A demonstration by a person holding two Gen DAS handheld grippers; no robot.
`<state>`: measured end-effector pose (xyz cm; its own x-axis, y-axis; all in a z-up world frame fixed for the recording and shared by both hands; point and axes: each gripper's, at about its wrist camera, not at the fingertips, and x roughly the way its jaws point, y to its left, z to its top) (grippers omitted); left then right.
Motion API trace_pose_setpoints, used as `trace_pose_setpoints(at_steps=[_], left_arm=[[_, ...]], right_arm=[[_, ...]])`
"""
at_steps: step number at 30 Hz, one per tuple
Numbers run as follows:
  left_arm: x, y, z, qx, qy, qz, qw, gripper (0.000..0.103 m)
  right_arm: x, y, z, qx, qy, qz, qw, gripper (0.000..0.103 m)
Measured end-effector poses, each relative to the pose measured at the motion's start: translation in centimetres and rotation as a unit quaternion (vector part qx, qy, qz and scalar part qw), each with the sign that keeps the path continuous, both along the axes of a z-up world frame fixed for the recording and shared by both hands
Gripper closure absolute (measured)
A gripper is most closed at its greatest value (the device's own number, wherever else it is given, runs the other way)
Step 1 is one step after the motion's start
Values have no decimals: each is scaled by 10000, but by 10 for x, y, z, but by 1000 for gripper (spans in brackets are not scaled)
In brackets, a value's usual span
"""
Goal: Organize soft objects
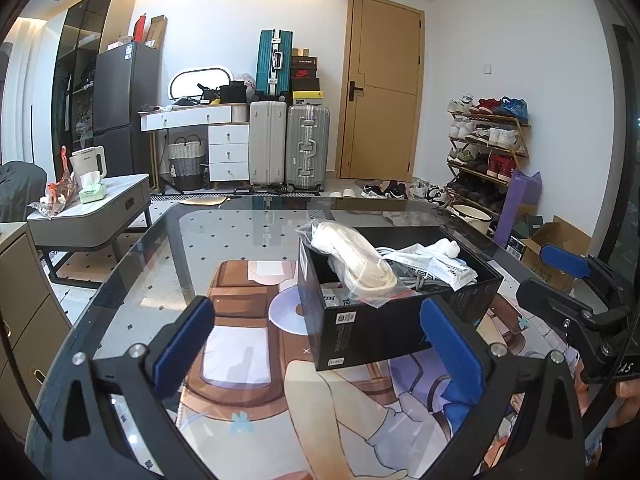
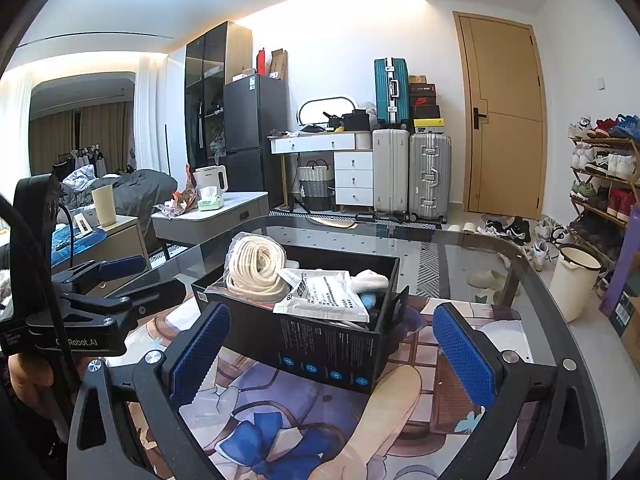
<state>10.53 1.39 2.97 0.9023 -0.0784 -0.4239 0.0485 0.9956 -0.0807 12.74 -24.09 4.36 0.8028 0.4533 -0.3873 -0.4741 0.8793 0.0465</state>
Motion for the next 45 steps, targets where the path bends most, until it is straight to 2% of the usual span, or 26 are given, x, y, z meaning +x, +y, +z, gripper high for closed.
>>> trace_pose_setpoints(at_steps=[45], left_arm=[[-5, -1, 1, -1, -75, 21, 10000, 0]], right_arm=[[-1, 0, -1, -4, -4, -2, 10000, 0]])
